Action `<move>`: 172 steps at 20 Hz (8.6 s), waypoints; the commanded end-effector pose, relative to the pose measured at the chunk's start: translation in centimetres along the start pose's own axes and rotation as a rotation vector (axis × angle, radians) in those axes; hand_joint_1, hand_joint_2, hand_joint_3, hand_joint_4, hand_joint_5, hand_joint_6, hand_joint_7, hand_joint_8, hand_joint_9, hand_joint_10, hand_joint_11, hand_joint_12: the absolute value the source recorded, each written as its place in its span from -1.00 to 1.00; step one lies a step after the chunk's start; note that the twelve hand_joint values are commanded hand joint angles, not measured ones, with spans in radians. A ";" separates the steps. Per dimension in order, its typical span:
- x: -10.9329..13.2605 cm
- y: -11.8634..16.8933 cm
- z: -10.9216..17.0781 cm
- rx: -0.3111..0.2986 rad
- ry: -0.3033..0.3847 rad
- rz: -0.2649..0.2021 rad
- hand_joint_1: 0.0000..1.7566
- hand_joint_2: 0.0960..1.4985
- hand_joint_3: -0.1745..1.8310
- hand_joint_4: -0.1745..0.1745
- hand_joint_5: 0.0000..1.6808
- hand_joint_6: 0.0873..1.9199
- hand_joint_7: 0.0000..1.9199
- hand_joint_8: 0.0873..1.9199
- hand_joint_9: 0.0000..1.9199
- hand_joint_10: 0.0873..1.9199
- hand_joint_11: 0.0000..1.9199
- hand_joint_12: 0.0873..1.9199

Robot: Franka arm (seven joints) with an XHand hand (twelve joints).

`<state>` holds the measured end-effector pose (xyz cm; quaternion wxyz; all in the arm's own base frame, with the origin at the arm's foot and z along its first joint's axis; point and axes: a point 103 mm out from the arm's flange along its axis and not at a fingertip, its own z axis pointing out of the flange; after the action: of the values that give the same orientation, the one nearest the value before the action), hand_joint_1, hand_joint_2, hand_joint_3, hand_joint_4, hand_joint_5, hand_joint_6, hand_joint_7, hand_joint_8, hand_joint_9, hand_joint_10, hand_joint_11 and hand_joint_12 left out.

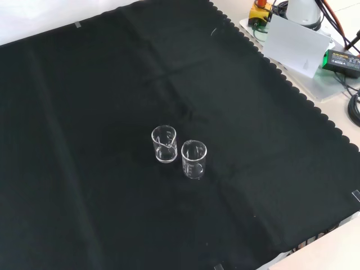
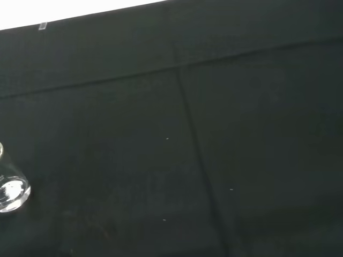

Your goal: Pick up the beaker on the right.

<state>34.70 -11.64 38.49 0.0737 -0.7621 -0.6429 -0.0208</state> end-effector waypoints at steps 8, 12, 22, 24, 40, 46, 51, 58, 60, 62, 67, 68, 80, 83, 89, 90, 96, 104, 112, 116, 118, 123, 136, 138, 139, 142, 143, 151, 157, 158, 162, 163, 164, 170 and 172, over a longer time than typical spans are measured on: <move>2.7 9.0 8.6 0.073 0.089 -0.104 -0.48 0.46 -0.71 -0.21 -0.71 -1.00 -0.68 -1.00 -0.54 -1.00 -1.00 0.04; 3.0 10.8 10.7 0.059 0.125 -0.133 -0.44 0.41 -0.71 -0.21 -0.73 -1.00 -0.69 -1.00 -0.54 -1.00 -1.00 0.04; 5.2 14.5 15.9 0.075 0.134 -0.224 -0.33 0.16 -0.74 -0.21 -0.76 -1.00 -0.67 -0.97 -0.49 -1.00 -1.00 0.12; 5.7 15.0 16.9 0.090 0.143 -0.240 -0.32 0.07 -0.64 -0.22 -0.76 -1.00 -0.73 -0.80 -0.54 -0.89 -1.00 0.13; 9.6 17.4 22.3 0.164 0.231 -0.330 -0.29 -0.22 -0.29 -0.25 -0.78 -1.00 -0.90 -0.44 -0.79 -0.35 -1.00 0.14; 10.9 17.6 24.7 0.180 0.279 -0.377 -0.26 -0.24 -0.28 -0.25 -0.78 -1.00 -0.90 -0.43 -0.77 -0.33 -1.00 0.16; 12.1 17.7 26.4 0.183 0.327 -0.424 -0.19 -0.28 -0.26 -0.29 -0.75 -1.00 -0.83 -0.39 -0.72 -0.32 -1.00 0.16; 14.2 17.7 28.2 0.206 0.398 -0.475 -0.12 -0.32 -0.21 -0.35 -0.71 -1.00 -0.76 -0.37 -0.70 -0.34 -1.00 0.18; 14.7 17.7 28.6 0.210 0.416 -0.484 -0.10 -0.34 -0.20 -0.34 -0.71 -1.00 -0.77 -0.37 -0.71 -0.33 -1.00 0.19; 15.0 17.6 28.9 0.219 0.419 -0.501 -0.09 -0.35 -0.17 -0.35 -0.70 -1.00 -0.76 -0.37 -0.71 -0.32 -1.00 0.21; 16.3 17.5 29.9 0.232 0.467 -0.522 -0.08 -0.39 -0.13 -0.37 -0.69 -1.00 -0.75 -0.37 -0.71 -0.32 -1.00 0.20; 16.6 17.5 30.2 0.237 0.479 -0.527 -0.07 -0.40 -0.13 -0.37 -0.69 -1.00 -0.75 -0.37 -0.70 -0.32 -1.00 0.20; 18.1 18.1 32.6 0.289 0.530 -0.553 -0.05 -0.43 -0.11 -0.39 -0.67 -1.00 -0.79 -0.39 -0.71 -0.34 -1.00 0.19; 18.7 18.4 32.8 0.287 0.540 -0.564 -0.05 -0.44 -0.12 -0.39 -0.68 -1.00 -0.80 -0.39 -0.73 -0.34 -1.00 0.17; 19.7 19.0 33.1 0.292 0.559 -0.587 -0.05 -0.44 -0.12 -0.39 -0.68 -1.00 -0.79 -0.39 -0.72 -0.34 -1.00 0.16; 19.8 19.1 33.2 0.292 0.562 -0.593 -0.05 -0.44 -0.12 -0.39 -0.68 -1.00 -0.79 -0.39 -0.71 -0.34 -1.00 0.16; 20.4 19.2 33.7 0.308 0.590 -0.622 -0.03 -0.45 -0.12 -0.39 -0.66 -1.00 -0.77 -0.38 -0.70 -0.34 -1.00 0.16; 20.9 19.0 34.2 0.299 0.617 -0.628 -0.01 -0.45 -0.13 -0.39 -0.61 -1.00 -0.74 -0.38 -0.68 -0.35 -1.00 0.18; 21.6 19.3 34.4 0.281 0.650 -0.628 0.00 -0.45 -0.13 -0.37 -0.56 -1.00 -0.69 -0.39 -0.64 -0.36 -1.00 0.23; 22.1 19.6 34.3 0.279 0.662 -0.637 0.00 -0.45 -0.12 -0.36 -0.52 -1.00 -0.65 -0.39 -0.61 -0.37 -1.00 0.26; 22.2 19.6 34.3 0.285 0.665 -0.649 0.01 -0.45 -0.12 -0.35 -0.49 -1.00 -0.64 -0.40 -0.60 -0.38 -1.00 0.27; 22.4 19.7 34.4 0.301 0.665 -0.662 0.01 -0.45 -0.12 -0.33 -0.46 -1.00 -0.61 -0.40 -0.58 -0.38 -1.00 0.28; 23.1 19.5 35.4 0.288 0.686 -0.656 0.03 -0.46 -0.12 -0.32 -0.45 -1.00 -0.59 -0.40 -0.56 -0.39 -1.00 0.29; 22.8 19.3 35.6 0.288 0.680 -0.665 0.04 -0.47 -0.12 -0.32 -0.45 -1.00 -0.58 -0.41 -0.56 -0.39 -1.00 0.29; 22.7 19.3 35.6 0.291 0.673 -0.664 0.04 -0.47 -0.12 -0.32 -0.45 -1.00 -0.58 -0.41 -0.56 -0.39 -1.00 0.29; 22.8 19.3 35.5 0.280 0.683 -0.657 0.04 -0.47 -0.12 -0.32 -0.45 -1.00 -0.58 -0.41 -0.56 -0.39 -1.00 0.30; 22.7 19.3 35.4 0.278 0.688 -0.655 0.04 -0.47 -0.12 -0.32 -0.45 -1.00 -0.58 -0.41 -0.56 -0.39 -1.00 0.30; 22.9 19.4 35.8 0.277 0.681 -0.633 0.04 -0.46 -0.13 -0.30 -0.42 -1.00 -0.56 -0.41 -0.54 -0.40 -1.00 0.33; 22.9 19.5 35.8 0.256 0.700 -0.633 0.01 -0.45 -0.14 -0.30 -0.42 -1.00 -0.55 -0.41 -0.53 -0.40 -1.00 0.34; 22.9 19.5 35.8 0.250 0.704 -0.633 0.01 -0.45 -0.15 -0.30 -0.42 -1.00 -0.55 -0.41 -0.53 -0.40 -1.00 0.34; 22.9 19.5 35.8 0.239 0.709 -0.633 0.00 -0.44 -0.17 -0.29 -0.42 -1.00 -0.55 -0.42 -0.52 -0.41 -1.00 0.35; 22.9 19.5 35.8 0.236 0.714 -0.634 0.00 -0.44 -0.17 -0.29 -0.42 -1.00 -0.55 -0.42 -0.52 -0.41 -1.00 0.35; 22.9 19.5 35.8 0.235 0.716 -0.635 0.00 -0.43 -0.18 -0.29 -0.41 -1.00 -0.55 -0.42 -0.52 -0.41 -1.00 0.35; 25.5 19.5 36.6 0.270 0.606 -0.570 0.00 -0.43 -0.18 -0.28 -0.41 -1.00 -0.54 -0.42 -0.52 -0.41 -1.00 0.35; 24.8 19.2 36.2 0.249 0.701 -0.633 0.00 -0.43 -0.19 -0.28 -0.40 -1.00 -0.53 -0.42 -0.51 -0.41 -1.00 0.35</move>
<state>55.70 14.16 4.10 0.3635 -0.4716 -0.7756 -0.2097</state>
